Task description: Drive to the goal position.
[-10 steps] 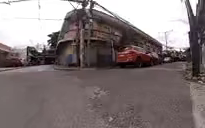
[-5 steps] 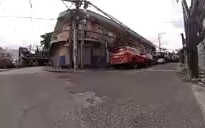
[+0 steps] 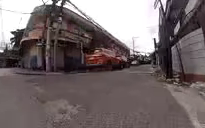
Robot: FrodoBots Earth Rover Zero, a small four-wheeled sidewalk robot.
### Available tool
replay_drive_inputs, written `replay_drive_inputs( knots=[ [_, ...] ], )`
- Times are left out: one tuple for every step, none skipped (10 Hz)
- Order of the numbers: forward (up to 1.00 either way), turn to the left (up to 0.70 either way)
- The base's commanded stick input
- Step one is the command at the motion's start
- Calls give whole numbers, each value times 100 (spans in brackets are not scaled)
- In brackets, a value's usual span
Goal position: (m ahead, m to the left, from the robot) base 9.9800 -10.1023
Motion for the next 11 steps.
replay_drive_inputs(
  knots=[
    [50, 5],
    [50, 5],
    [50, 5],
    [50, 5],
    [50, 5],
    [50, 5],
    [50, 5],
    [50, 5],
    [50, 5],
    [50, 5],
    [50, 5]
  ],
)
